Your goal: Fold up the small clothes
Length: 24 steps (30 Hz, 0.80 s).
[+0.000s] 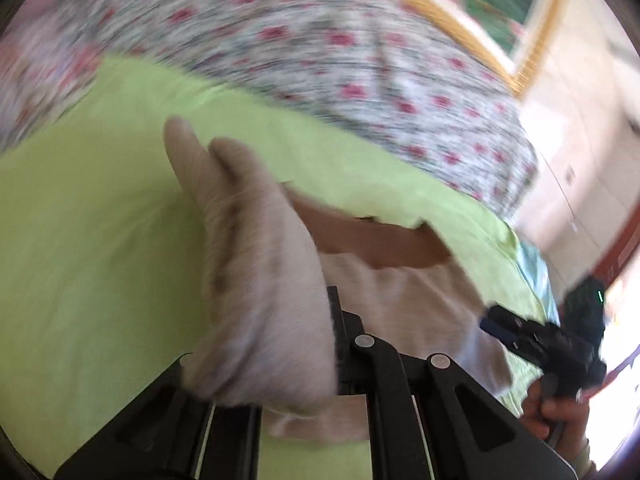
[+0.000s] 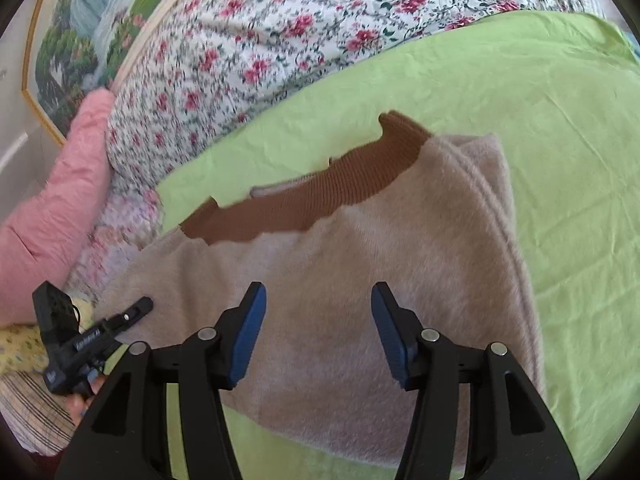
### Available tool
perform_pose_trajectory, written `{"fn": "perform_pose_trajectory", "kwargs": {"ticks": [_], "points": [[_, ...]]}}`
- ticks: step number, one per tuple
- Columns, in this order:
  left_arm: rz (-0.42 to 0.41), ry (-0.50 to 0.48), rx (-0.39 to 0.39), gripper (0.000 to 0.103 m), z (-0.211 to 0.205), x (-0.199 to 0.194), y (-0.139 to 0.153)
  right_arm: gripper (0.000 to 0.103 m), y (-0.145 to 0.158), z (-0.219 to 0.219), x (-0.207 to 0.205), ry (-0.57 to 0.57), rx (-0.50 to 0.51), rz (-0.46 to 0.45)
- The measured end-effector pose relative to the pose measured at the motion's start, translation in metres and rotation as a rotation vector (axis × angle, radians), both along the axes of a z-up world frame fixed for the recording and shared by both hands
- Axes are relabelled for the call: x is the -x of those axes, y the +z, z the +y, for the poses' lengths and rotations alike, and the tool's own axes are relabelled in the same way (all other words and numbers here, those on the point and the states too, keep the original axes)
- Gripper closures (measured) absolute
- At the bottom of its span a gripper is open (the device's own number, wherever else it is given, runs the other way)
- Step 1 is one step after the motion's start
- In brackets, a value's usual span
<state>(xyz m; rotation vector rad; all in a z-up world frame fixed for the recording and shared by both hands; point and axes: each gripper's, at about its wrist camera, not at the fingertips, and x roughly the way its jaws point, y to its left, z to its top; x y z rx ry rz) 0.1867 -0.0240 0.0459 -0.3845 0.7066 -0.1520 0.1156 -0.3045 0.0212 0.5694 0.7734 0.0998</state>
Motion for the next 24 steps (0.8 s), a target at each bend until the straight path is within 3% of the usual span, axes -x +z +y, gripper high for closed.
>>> {"fn": "perform_pose_trajectory", "kwargs": {"ticks": [4,9,14,17,20,22,24], "points": [[-0.029,-0.151,-0.092,0.096,-0.077,-0.007,0.005,0.044,0.006,-0.021,-0.001,0.026,-0.088,-0.054],[0.069,-0.273,-0.113,0.096,-0.130,-0.018,-0.038,0.030,-0.009,-0.039,-0.017,0.063,-0.251,-0.023],[0.088,-0.287,-0.105,0.096,-0.138,-0.017,-0.048,0.030,-0.025,-0.037,-0.040,0.097,-0.298,0.023],[0.093,-0.279,-0.058,0.096,-0.129,-0.018,-0.045,0.030,-0.027,-0.023,-0.061,0.141,-0.278,0.053],[0.092,-0.283,-0.061,0.096,-0.130,-0.016,-0.045,0.031,-0.033,-0.008,-0.086,0.167,-0.233,0.100],[0.090,-0.284,-0.078,0.096,-0.130,-0.016,-0.045,0.048,-0.035,-0.004,-0.099,0.172,-0.211,0.116],[0.078,-0.289,-0.076,0.096,-0.131,-0.016,-0.038,0.085,-0.034,-0.004,-0.110,0.167,-0.184,0.134]]}}
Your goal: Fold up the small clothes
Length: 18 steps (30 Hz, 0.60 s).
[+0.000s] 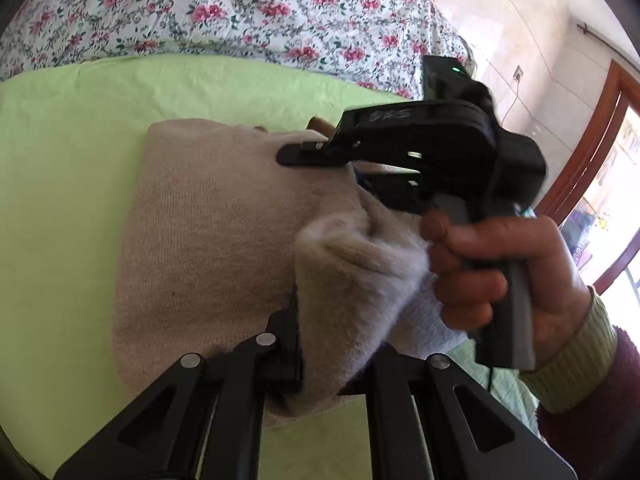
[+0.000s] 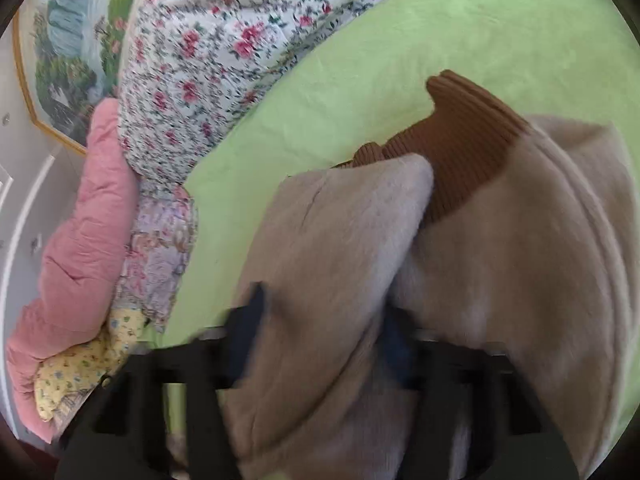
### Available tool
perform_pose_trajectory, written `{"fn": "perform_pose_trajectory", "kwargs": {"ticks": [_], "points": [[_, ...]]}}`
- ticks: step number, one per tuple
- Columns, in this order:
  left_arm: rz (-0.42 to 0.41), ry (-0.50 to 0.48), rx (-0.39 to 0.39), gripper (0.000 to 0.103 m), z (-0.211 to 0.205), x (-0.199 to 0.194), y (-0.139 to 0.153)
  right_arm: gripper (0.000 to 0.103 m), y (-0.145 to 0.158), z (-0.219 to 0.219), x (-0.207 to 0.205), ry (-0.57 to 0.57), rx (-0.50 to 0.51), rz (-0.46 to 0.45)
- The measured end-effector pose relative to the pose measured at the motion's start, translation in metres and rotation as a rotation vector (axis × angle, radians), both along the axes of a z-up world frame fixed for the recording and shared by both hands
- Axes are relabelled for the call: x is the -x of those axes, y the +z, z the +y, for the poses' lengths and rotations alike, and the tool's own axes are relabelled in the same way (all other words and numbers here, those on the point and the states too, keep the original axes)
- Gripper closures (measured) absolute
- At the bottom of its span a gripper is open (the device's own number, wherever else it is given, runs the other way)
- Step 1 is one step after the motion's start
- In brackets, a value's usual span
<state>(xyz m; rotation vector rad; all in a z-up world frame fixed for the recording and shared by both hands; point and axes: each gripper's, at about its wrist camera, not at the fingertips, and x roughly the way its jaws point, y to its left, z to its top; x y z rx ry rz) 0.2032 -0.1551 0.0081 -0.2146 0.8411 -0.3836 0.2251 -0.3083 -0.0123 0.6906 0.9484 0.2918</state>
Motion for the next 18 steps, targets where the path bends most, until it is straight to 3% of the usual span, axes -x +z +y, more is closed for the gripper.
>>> {"fn": "perform_pose_trajectory", "kwargs": {"ticks": [2,5,8,12,15,18], "points": [[-0.031,-0.016,0.010,0.096,-0.006,-0.003,0.014,0.086,0.014,-0.001,-0.003,0.006,0.022,-0.031],[-0.077,-0.073,0.038,0.096,-0.022,-0.009,0.031,0.087,0.060,-0.006,0.009,0.035,0.106,-0.167],[-0.088,-0.138,0.044,0.096,-0.055,-0.019,0.032,0.087,0.085,-0.020,0.024,0.032,0.175,-0.238],[-0.032,-0.180,0.036,0.096,-0.087,-0.028,0.008,0.087,0.063,-0.059,0.036,-0.021,0.262,-0.159],[-0.006,-0.190,0.014,0.095,-0.098,-0.031,-0.008,0.087,0.034,-0.085,0.043,-0.054,0.230,-0.104],[0.004,-0.191,0.019,0.095,-0.097,-0.031,-0.014,0.087,0.021,-0.092,0.048,-0.066,0.196,-0.108]]}}
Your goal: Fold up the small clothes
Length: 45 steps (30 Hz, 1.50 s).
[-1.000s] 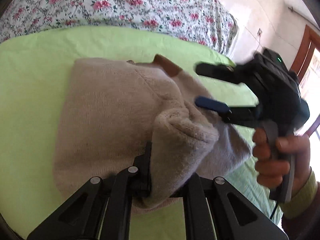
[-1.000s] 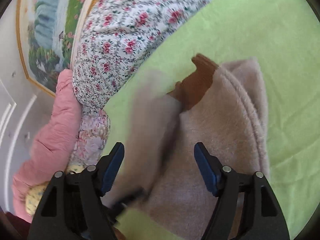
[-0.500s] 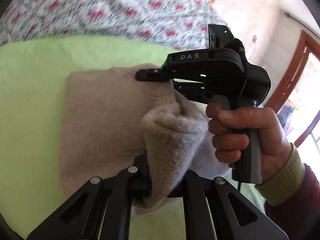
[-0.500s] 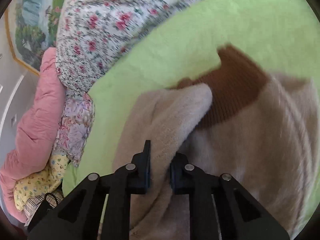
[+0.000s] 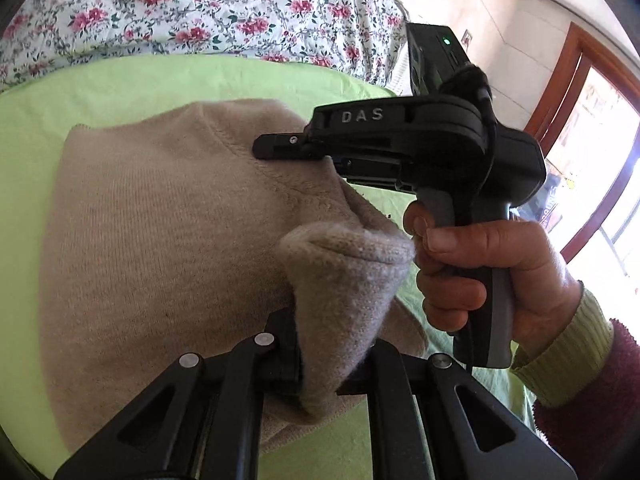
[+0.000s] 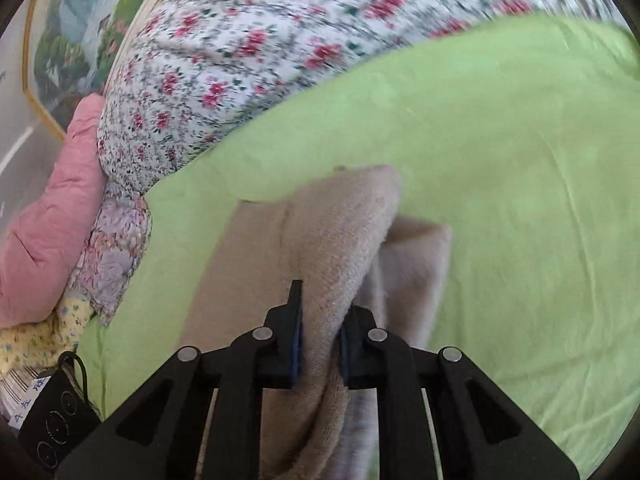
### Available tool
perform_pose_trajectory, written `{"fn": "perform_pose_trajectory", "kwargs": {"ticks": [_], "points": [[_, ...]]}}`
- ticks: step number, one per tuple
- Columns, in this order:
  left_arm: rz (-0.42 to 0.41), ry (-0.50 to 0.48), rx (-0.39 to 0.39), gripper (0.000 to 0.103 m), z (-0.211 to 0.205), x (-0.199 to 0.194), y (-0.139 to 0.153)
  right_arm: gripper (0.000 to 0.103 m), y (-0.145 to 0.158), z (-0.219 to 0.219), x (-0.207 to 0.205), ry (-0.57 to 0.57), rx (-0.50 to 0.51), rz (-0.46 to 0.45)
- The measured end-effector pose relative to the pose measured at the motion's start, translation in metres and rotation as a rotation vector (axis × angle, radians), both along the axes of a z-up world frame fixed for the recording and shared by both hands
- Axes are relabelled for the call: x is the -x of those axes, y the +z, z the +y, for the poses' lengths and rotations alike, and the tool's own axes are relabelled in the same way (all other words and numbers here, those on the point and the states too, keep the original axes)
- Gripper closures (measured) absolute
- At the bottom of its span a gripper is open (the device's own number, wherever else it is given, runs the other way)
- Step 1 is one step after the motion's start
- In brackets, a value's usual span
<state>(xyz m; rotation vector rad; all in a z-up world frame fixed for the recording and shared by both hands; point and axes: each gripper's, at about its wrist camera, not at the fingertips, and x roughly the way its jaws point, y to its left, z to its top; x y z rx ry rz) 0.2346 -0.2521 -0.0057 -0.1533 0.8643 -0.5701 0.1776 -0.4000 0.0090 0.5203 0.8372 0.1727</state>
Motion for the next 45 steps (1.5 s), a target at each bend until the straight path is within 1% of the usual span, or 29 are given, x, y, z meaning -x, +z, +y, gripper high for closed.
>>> {"fn": "perform_pose_trajectory", "kwargs": {"ticks": [2,4,7,8,9,10,11,12,13,14,15,16,18,19,20,22,24,28,30,32,33,35,38,40,41,42,43,45], "points": [[-0.003,-0.002,0.001,0.095,0.002,0.000,0.001,0.087,0.000,0.001,0.001,0.001,-0.004,-0.014],[0.001,-0.012,0.006,0.091,0.002,-0.002,0.002,0.087,0.002,0.003,0.000,-0.002,-0.009,-0.018],[0.018,-0.046,0.012,0.076,0.000,0.011,0.004,0.083,0.002,0.004,0.003,-0.010,0.013,-0.007],[0.024,-0.063,0.021,0.069,0.002,0.015,0.005,0.075,0.002,0.004,0.006,-0.017,0.021,-0.001],[0.032,-0.078,0.032,0.066,0.006,0.020,0.006,0.064,0.003,0.004,0.010,-0.028,0.026,0.005],[0.028,-0.067,0.046,0.065,0.010,0.027,0.008,0.059,0.004,0.004,0.013,-0.035,0.031,0.003],[0.032,-0.070,0.051,0.061,0.015,0.030,0.010,0.050,0.006,0.003,0.019,-0.046,0.042,-0.005],[0.045,-0.073,0.059,0.060,0.022,0.034,0.012,0.046,0.008,0.003,0.024,-0.051,0.046,-0.011],[0.051,-0.077,0.072,0.059,0.029,0.037,0.013,0.044,0.008,0.002,0.027,-0.051,0.042,-0.013],[0.056,-0.072,0.084,0.055,0.037,0.040,0.016,0.042,0.008,0.001,0.030,-0.052,0.032,-0.009],[0.060,-0.057,0.087,0.050,0.047,0.042,0.019,0.040,0.007,-0.001,0.034,-0.054,0.016,0.000],[0.060,-0.047,0.092,0.047,0.055,0.044,0.021,0.038,0.006,-0.003,0.035,-0.056,0.001,0.008],[0.066,-0.009,0.101,0.039,0.079,0.044,0.026,0.032,0.001,-0.009,0.038,-0.053,-0.062,0.036],[0.070,0.013,0.102,0.037,0.090,0.043,0.027,0.032,-0.001,-0.011,0.039,-0.049,-0.087,0.044],[0.077,0.033,0.110,0.031,0.102,0.041,0.027,0.031,-0.003,-0.013,0.040,-0.045,-0.114,0.049],[0.094,0.067,0.121,0.027,0.118,0.026,0.024,0.029,-0.004,-0.014,0.040,-0.033,-0.141,0.053],[0.137,0.111,0.143,0.027,0.138,0.006,0.017,0.026,-0.006,-0.015,0.039,-0.028,-0.161,0.066],[0.255,0.137,0.232,0.027,0.160,-0.031,-0.003,0.026,-0.016,-0.015,0.033,-0.021,-0.204,0.109],[0.309,0.117,0.281,0.027,0.165,-0.051,-0.016,0.025,-0.022,-0.016,0.028,-0.018,-0.227,0.135],[0.360,0.122,0.287,0.026,0.165,-0.066,-0.028,0.025,-0.024,-0.017,0.024,-0.018,-0.235,0.138],[0.371,0.128,0.286,0.021,0.166,-0.072,-0.032,0.025,-0.024,-0.018,0.021,-0.015,-0.241,0.137],[0.396,0.131,0.295,0.017,0.164,-0.080,-0.041,0.025,-0.027,-0.015,0.014,-0.005,-0.247,0.147],[0.441,0.134,0.324,0.016,0.161,-0.091,-0.056,0.026,-0.032,-0.008,0.007,0.015,-0.212,0.178],[0.421,0.136,0.334,0.020,0.158,-0.092,-0.058,0.033,-0.033,-0.001,0.003,0.031,-0.181,0.187],[0.404,0.135,0.325,0.025,0.156,-0.092,-0.058,0.045,-0.035,0.002,0.002,0.033,-0.185,0.196],[0.391,0.134,0.316,0.031,0.154,-0.091,-0.057,0.054,-0.037,0.002,0.002,0.031,-0.194,0.200],[0.377,0.133,0.311,0.034,0.154,-0.089,-0.056,0.058,-0.038,0.003,0.003,0.023,-0.198,0.196],[0.346,0.129,0.314,0.047,0.154,-0.084,-0.050,0.067,-0.035,0.005,0.007,0.014,-0.191,0.172]]}}
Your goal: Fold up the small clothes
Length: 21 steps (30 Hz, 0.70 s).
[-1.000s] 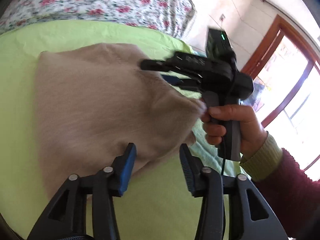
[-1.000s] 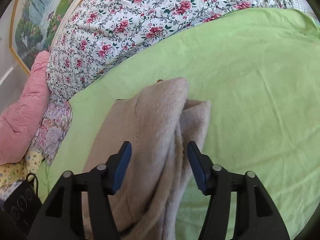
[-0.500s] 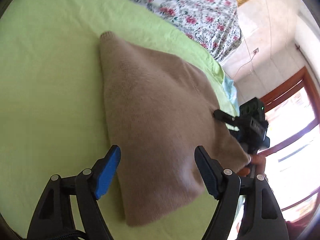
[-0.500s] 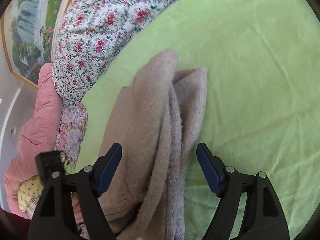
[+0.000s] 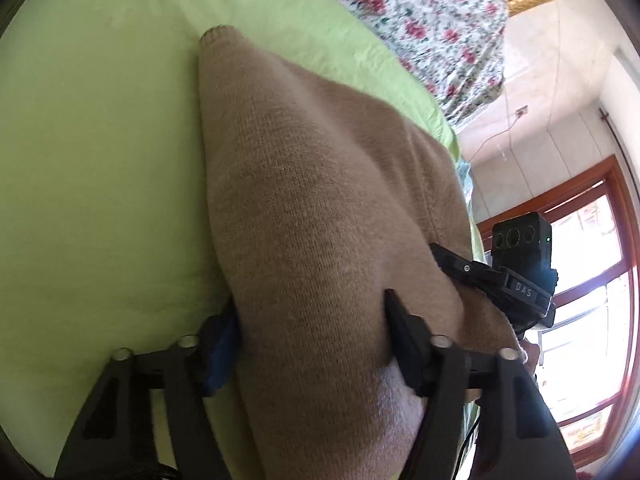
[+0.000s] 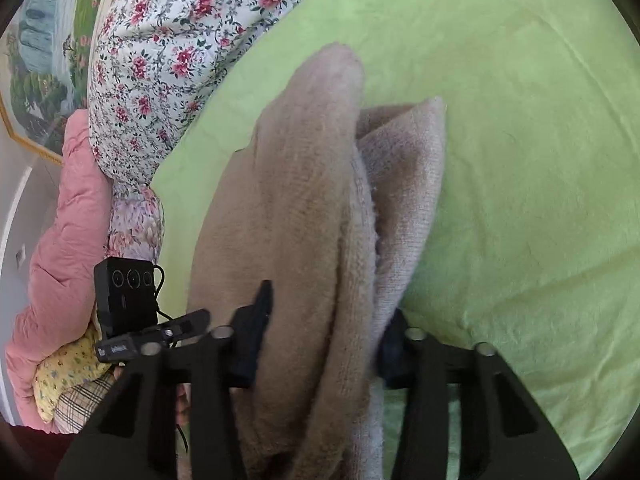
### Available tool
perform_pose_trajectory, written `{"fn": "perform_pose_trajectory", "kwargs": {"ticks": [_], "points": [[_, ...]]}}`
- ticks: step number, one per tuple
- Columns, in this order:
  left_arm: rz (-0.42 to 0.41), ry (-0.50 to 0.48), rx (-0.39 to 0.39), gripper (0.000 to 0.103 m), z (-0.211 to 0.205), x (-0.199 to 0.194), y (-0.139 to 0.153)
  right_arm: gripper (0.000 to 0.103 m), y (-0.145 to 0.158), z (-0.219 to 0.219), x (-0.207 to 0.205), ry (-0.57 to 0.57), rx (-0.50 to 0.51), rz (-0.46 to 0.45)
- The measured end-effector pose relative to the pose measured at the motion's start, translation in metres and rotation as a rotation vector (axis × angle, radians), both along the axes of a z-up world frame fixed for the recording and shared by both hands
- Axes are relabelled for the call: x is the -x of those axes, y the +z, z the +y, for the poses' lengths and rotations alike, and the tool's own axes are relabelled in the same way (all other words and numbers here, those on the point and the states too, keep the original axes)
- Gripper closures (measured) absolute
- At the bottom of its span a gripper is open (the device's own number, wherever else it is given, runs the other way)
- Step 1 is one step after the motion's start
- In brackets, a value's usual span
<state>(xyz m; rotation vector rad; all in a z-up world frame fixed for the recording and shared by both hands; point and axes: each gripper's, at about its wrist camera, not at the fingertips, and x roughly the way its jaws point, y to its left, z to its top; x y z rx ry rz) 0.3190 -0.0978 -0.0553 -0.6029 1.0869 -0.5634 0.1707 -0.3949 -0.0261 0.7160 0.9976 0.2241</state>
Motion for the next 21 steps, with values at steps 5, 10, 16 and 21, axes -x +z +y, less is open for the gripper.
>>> {"fn": "perform_pose_trajectory", "kwargs": {"ticks": [5,10,16,21], "points": [[-0.074,0.006,-0.027,0.057,0.009,0.020,0.029,0.073,0.020,0.017,0.013,-0.032,0.007,-0.061],[-0.140,0.064,-0.037,0.058,0.058,0.064,0.060,0.073,0.035,0.069,0.022,0.031,-0.036,-0.130],[-0.163,0.151,-0.117,0.058,0.140,0.126,0.082,0.073,0.025,0.155,0.014,0.171,-0.093,-0.188],[-0.163,0.204,-0.167,0.058,0.190,0.166,0.081,0.073,0.010,0.213,0.005,0.264,-0.140,-0.195]]}}
